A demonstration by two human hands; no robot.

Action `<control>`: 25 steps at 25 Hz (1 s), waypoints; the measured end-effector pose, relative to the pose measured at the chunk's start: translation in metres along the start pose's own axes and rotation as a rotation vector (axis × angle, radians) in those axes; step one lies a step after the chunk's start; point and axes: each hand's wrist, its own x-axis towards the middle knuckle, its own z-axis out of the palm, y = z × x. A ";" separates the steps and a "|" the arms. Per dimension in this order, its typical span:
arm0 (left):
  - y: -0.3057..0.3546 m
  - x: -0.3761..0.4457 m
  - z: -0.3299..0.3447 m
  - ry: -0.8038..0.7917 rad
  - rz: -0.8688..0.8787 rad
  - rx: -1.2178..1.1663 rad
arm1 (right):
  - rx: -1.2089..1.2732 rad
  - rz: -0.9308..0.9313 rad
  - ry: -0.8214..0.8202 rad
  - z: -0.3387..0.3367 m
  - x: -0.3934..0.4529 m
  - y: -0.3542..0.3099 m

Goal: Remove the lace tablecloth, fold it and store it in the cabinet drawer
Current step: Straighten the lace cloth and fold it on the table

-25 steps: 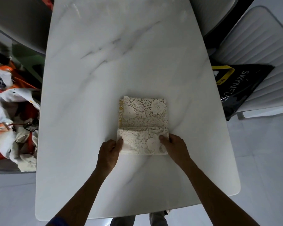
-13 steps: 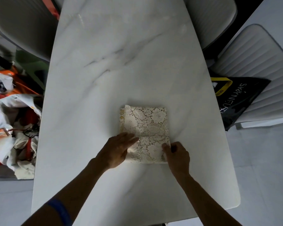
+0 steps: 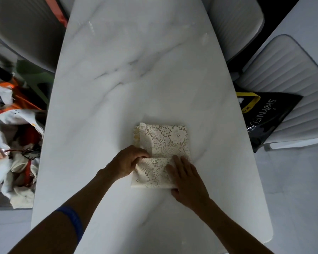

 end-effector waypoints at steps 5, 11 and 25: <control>0.000 0.003 -0.020 -0.226 -0.142 -0.088 | -0.046 0.009 -0.034 -0.033 0.013 -0.018; -0.006 -0.064 -0.006 -0.532 -0.271 -0.216 | 0.518 -0.002 -0.450 -0.069 -0.015 -0.008; 0.037 -0.055 0.048 0.232 -0.642 -0.201 | 0.176 0.161 0.334 -0.016 -0.006 -0.039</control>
